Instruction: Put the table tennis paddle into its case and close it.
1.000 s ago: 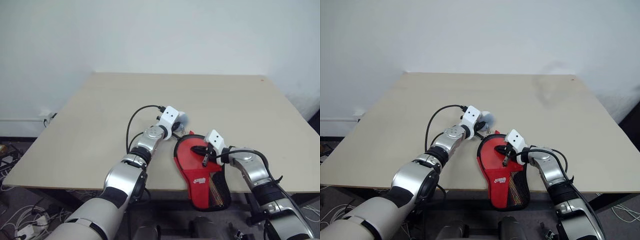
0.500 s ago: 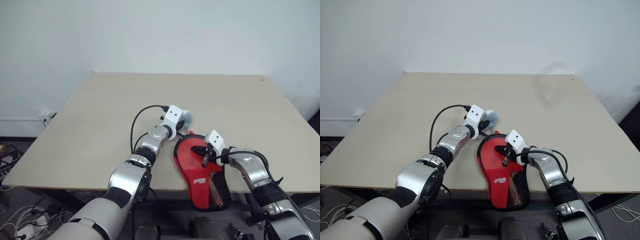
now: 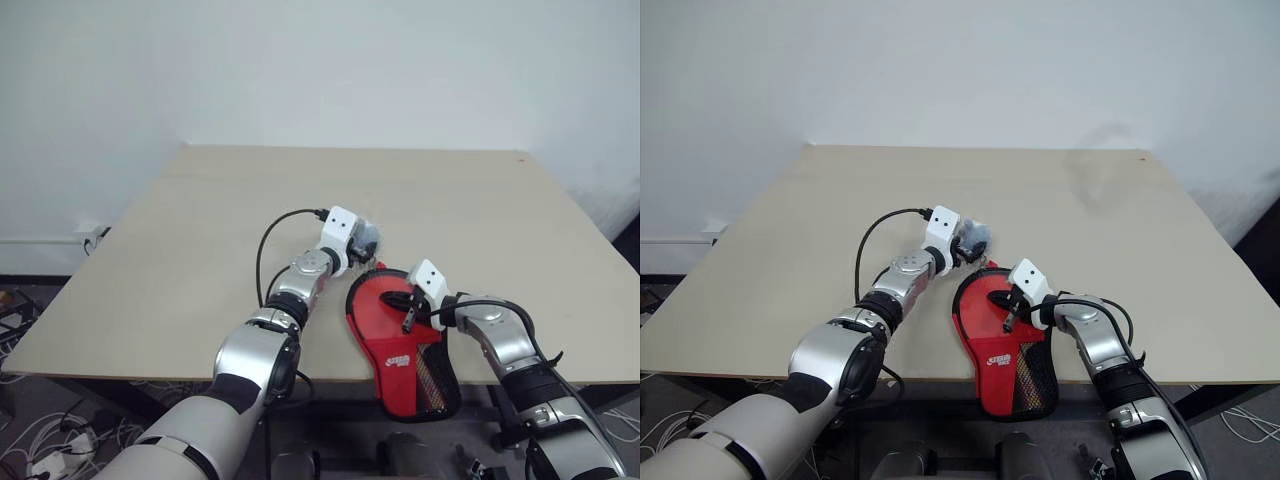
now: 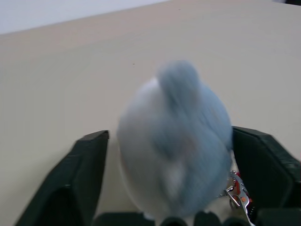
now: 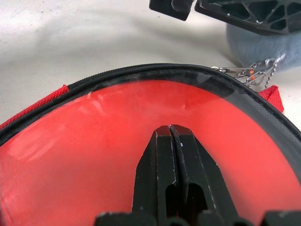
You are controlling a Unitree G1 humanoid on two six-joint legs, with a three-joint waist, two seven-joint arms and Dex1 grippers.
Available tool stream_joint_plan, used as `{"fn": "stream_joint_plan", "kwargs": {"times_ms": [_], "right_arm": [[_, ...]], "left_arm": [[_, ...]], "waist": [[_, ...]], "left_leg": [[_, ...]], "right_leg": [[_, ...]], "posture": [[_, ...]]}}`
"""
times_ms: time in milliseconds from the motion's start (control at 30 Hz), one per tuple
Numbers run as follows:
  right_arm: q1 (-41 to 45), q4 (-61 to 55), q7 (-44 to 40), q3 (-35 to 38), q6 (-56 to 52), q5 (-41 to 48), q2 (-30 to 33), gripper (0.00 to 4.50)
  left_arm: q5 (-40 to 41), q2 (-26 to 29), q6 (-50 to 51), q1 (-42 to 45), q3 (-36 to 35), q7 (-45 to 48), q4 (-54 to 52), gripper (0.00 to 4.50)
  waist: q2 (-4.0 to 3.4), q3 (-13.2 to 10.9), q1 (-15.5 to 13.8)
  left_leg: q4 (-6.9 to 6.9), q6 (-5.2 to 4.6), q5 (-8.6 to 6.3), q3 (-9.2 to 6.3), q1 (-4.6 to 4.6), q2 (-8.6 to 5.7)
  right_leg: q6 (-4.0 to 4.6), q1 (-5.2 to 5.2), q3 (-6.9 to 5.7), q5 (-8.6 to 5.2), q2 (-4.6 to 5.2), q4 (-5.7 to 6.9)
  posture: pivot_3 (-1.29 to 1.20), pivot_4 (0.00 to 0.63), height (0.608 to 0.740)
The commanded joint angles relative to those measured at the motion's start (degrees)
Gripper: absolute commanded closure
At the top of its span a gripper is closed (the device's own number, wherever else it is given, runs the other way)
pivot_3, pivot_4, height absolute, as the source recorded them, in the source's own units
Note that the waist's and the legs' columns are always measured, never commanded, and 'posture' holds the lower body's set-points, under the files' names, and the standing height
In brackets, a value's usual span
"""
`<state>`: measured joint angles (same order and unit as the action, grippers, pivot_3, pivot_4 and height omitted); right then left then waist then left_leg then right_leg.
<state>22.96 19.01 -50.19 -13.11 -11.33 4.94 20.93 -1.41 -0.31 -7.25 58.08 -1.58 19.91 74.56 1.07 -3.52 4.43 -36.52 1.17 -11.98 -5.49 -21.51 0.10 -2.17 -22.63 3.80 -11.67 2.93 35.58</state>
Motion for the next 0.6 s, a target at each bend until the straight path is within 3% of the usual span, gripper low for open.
{"fn": "stream_joint_plan", "kwargs": {"times_ms": [33, 300, 600], "right_arm": [[-1.93, 5.24, 0.21, -3.09, -1.83, -3.01, -0.35, 4.5], [-1.02, 6.54, 0.63, -2.87, -1.07, -3.16, -0.69, 4.5], [-0.22, 6.71, 1.5, -1.11, -0.46, -2.7, 0.01, 4.5]], "left_arm": [[0.41, 0.65, -0.75, 2.31, -0.82, 0.26, -2.23, 0.04], [3.56, 2.2, -3.76, 1.55, -4.96, 0.33, -4.18, 0.04], [10.6, 2.97, -2.47, -2.46, -6.85, 19.06, -13.22, 0.04]], "waist": [[0.01, 0.01, 0.0], [0.09, 0.0, 0.11], [0.11, 0.01, 0.44]], "left_leg": [[0.0, 0.0, 0.0, 0.0, 0.0, 0.0], [0.0, 0.01, -0.01, -0.01, 0.02, 0.01], [-0.02, 0.02, -0.01, -0.01, 0.03, 0.01]], "right_leg": [[0.0, 0.0, 0.0, 0.0, 0.0, 0.0], [0.0, -0.01, -0.01, 0.0, 0.0, 0.0], [0.0, 0.05, -0.03, 0.0, 0.01, 0.0]], "posture": [[0.0, 0.0, 0.74], [0.0, 0.0, 0.74], [0.0, 0.0, 0.74]]}}
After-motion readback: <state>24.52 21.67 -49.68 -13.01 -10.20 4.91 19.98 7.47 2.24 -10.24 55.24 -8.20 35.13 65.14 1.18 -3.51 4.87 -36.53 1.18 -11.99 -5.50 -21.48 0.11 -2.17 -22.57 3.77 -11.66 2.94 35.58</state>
